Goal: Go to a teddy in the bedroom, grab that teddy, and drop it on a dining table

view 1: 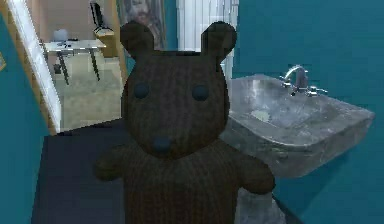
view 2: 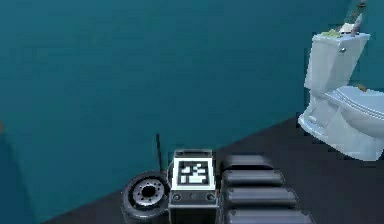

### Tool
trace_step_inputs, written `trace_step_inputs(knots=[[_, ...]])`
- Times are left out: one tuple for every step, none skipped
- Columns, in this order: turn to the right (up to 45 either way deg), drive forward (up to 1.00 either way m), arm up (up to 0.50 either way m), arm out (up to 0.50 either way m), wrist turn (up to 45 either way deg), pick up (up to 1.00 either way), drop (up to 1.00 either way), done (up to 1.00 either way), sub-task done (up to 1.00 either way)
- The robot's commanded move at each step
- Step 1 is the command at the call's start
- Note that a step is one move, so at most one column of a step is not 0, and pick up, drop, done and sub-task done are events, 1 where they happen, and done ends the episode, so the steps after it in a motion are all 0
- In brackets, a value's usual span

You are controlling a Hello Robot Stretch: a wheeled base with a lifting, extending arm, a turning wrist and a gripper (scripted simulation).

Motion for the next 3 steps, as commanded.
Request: trace_step_inputs(knots=[[-27.0, 0.0, 0.0, 0.0, 0.0, 0.0, 0.0, 0.0, 0.0], [0.0, 1.0, 0.0, 0.0, 0.0, 0.0, 0.0, 0.0, 0.0], [0.0, 1.0, 0.0, 0.0, 0.0, 0.0, 0.0, 0.0, 0.0]])
